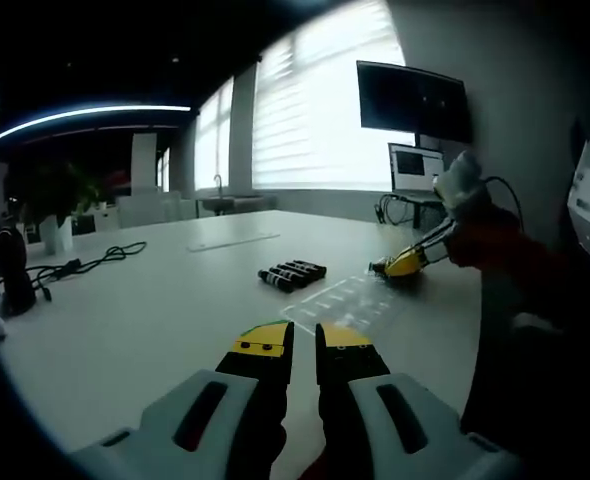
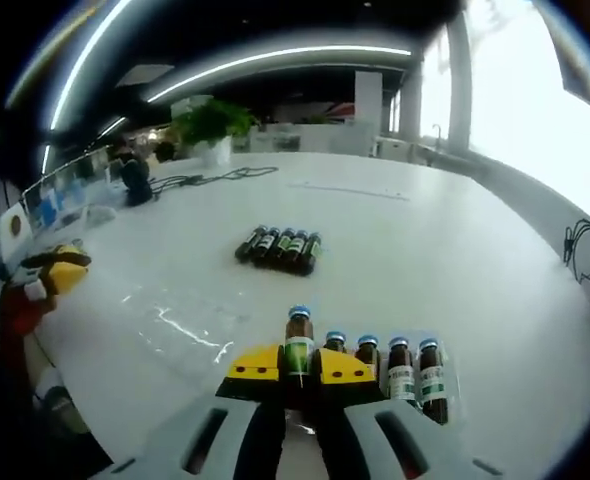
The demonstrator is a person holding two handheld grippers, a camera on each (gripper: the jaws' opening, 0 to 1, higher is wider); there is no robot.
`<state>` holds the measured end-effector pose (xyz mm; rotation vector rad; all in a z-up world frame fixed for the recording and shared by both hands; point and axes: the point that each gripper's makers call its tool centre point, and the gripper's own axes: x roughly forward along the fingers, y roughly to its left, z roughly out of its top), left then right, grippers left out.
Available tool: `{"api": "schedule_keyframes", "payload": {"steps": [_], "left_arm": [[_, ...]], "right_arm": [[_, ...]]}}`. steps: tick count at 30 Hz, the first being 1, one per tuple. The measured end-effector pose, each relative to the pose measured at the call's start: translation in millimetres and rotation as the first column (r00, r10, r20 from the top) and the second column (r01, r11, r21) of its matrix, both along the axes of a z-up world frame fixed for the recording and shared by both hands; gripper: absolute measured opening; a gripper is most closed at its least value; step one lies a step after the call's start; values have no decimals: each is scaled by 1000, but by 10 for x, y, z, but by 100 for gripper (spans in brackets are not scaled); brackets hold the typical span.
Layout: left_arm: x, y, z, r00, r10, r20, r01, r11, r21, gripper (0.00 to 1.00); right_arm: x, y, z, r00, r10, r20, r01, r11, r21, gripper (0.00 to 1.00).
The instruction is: Grip medicine bottles put into box
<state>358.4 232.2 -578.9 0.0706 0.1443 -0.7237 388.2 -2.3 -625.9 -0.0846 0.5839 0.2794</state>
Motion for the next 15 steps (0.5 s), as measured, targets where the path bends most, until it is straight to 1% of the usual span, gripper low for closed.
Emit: {"api": "schedule_keyframes", "payload": {"steps": [5,15], "left_arm": [[0,-5,-5,1000,-1,-1,1,1000,0,3],[3,-6,-5,1000,-1,-1,1,1000,0,3]], "right_arm": [[-12,7,-29,1000,-3,-13,3,1000,-2,7],[-17,6,-37,999,-22,-33,23,1000,22,8]]}}
